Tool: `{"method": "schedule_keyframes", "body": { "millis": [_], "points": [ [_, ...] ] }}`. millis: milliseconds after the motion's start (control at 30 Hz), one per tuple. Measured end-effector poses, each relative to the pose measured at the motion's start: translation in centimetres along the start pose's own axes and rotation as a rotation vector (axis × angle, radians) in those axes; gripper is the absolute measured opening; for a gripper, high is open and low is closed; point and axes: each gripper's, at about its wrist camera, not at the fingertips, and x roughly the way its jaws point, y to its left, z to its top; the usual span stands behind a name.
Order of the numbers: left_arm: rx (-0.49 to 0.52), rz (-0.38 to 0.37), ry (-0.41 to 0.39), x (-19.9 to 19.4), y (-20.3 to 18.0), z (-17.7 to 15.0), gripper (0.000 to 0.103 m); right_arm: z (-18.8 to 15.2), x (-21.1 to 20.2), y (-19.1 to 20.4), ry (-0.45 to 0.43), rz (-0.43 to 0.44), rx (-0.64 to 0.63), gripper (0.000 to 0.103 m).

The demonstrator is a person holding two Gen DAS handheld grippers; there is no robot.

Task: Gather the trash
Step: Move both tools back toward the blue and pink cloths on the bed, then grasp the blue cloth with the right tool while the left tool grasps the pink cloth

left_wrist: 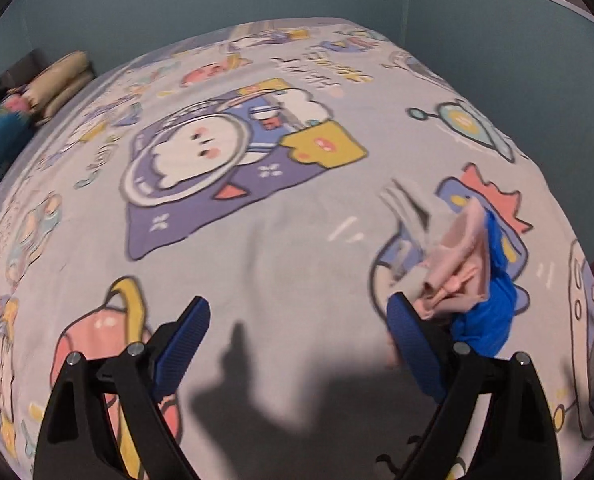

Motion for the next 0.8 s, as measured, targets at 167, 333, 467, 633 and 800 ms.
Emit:
{"method": "schedule_keyframes", "body": {
  "millis": [167, 333, 467, 633, 800],
  "points": [
    [0.079, -0.001, 0.007, 1.4, -1.4, 0.9, 0.085, 0.6, 1.3, 1.0, 0.023, 0.011, -0.023, 0.059],
    [0.091, -0.045, 0.016, 2.6, -1.8, 2.5, 0.083, 1.3, 2.9, 1.5, 0.047, 0.029, -0.041, 0.059],
    [0.072, -0.104, 0.036, 3.9, -1.7, 4.1, 0.082, 1.9, 4.5, 1.7, 0.062, 0.059, -0.039, 0.059],
    [0.053, -0.189, 0.069, 5.2, -1.9, 5.5, 0.074, 2.5, 5.6, 1.7, 0.075, 0.082, -0.027, 0.059],
    [0.068, -0.299, 0.090, 5.5, -2.6, 5.6, 0.064, 2.7, 5.7, 1.8, 0.073, 0.091, -0.032, 0.059]
  ]
}}
